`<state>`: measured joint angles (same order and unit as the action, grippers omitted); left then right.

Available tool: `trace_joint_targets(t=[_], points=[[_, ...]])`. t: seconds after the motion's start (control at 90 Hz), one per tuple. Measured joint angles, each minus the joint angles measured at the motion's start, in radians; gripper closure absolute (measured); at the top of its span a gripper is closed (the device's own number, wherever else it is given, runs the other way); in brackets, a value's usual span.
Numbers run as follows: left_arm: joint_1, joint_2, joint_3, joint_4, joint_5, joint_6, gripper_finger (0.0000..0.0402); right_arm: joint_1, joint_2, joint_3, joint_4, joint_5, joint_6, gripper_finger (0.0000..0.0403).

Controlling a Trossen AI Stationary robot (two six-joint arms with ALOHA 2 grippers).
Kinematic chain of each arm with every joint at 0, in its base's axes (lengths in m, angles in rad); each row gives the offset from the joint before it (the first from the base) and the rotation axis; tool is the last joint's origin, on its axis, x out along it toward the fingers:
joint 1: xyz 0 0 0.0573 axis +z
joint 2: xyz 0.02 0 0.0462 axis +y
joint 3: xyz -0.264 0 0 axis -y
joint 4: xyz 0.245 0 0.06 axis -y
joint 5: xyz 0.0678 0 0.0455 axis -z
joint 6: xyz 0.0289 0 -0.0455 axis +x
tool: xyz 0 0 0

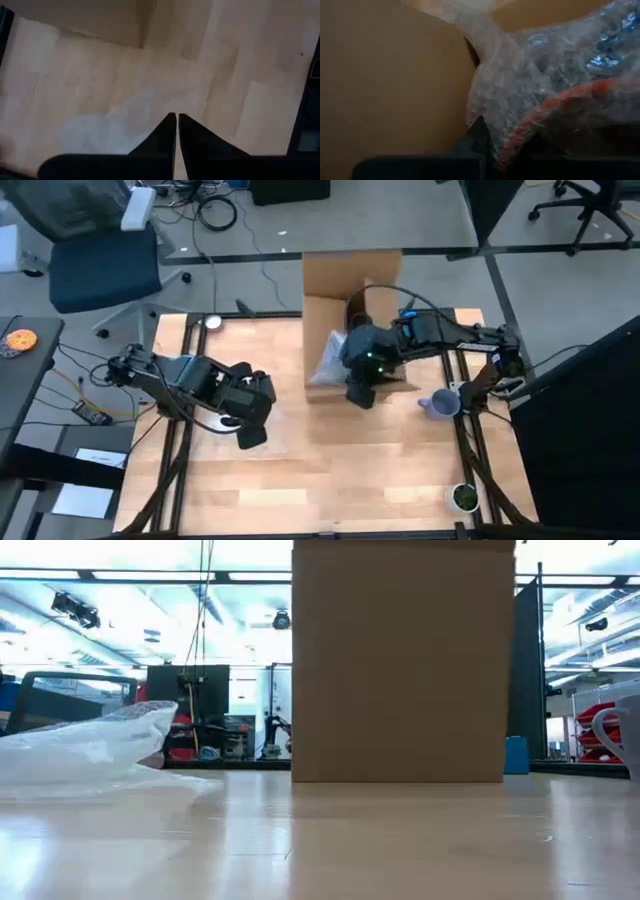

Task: Wrap mug
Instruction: Put the wrapped orange mug into the box

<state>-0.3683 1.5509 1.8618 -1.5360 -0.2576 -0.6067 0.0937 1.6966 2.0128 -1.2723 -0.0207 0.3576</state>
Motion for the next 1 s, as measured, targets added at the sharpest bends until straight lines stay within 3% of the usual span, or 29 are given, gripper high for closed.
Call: trace_joint_targets(t=[0.144, 0.4, 0.556, 0.833, 0.911, 1.0], points=[[-0.001, 0.0, 0.0, 0.01, -0.015, 0.002, 0.0397, 0.014, 0.002, 0.001, 0.029, -0.157, -0.032, 0.0399], [0.0, -0.001, 0.0, 0.097, -0.033, 0.058, 0.0397, 0.039, -0.004, -0.001, 0.114, -0.302, -0.055, 0.0399], [0.0, -0.001, 0.0, 0.168, -0.033, 0.108, 0.0397, 0.05, -0.008, 0.02, 0.19, -0.307, -0.07, 0.0399], [0.0, -0.001, 0.0, 0.154, -0.032, 0.128, 0.0397, 0.071, -0.01, 0.144, 0.397, -0.257, -0.181, 0.0399], [-0.003, -0.001, 0.0, 0.137, -0.032, 0.12, 0.0397, 0.071, -0.011, 0.189, 0.417, -0.209, -0.216, 0.0399], [-0.009, -0.001, 0.0, 0.116, -0.026, 0.103, 0.0397, 0.062, -0.011, 0.247, 0.343, -0.079, -0.271, 0.0399]])
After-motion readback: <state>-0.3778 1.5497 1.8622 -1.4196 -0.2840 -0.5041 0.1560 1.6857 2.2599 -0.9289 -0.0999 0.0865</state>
